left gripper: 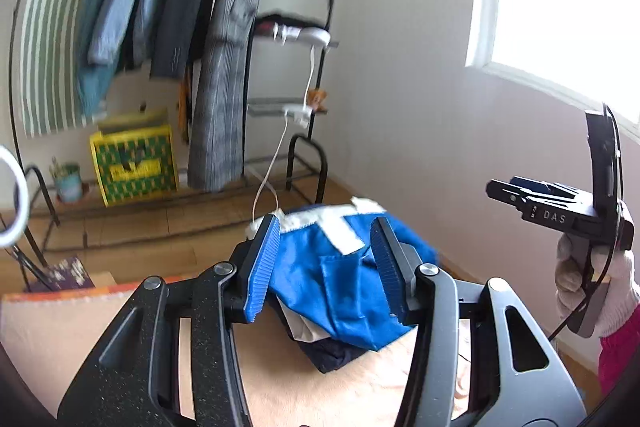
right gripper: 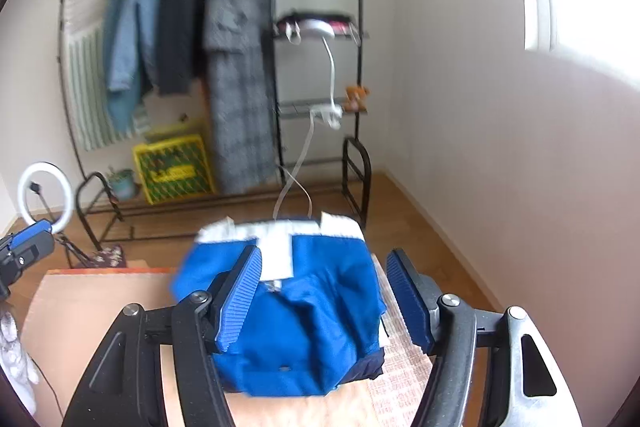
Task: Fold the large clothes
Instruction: 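Lower the jacket onto the stack and open both grippers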
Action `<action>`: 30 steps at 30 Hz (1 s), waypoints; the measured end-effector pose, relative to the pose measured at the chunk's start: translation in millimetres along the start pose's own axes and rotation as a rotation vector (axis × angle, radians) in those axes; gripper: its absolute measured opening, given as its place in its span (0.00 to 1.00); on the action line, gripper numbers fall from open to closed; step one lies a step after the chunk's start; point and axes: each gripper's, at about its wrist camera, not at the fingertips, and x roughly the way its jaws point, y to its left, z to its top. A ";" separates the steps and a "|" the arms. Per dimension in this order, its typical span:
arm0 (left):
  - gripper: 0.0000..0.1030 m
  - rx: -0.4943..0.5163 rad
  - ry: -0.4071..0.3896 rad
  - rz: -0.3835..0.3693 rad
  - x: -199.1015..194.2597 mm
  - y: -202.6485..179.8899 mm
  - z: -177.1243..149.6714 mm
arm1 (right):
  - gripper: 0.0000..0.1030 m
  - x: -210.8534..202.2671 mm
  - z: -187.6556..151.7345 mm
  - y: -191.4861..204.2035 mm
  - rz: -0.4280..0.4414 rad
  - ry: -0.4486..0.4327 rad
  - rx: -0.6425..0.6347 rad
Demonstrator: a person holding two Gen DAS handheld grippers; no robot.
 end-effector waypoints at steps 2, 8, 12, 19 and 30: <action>0.49 0.030 -0.039 -0.002 -40.8 -10.7 8.5 | 0.66 -32.2 7.3 11.1 0.014 -0.032 -0.008; 0.49 0.076 -0.128 0.001 -147.4 -29.7 26.2 | 0.67 -129.3 17.5 39.6 0.030 -0.122 -0.037; 0.49 0.102 -0.166 -0.008 -209.0 -39.5 30.3 | 0.69 -185.6 16.8 51.1 0.045 -0.171 -0.024; 0.49 0.140 -0.180 -0.026 -286.7 -53.0 17.5 | 0.74 -258.8 -1.3 67.4 0.066 -0.207 -0.010; 0.93 0.132 -0.099 0.008 -292.4 -39.4 -48.0 | 0.91 -274.4 -60.9 85.7 0.055 -0.172 -0.003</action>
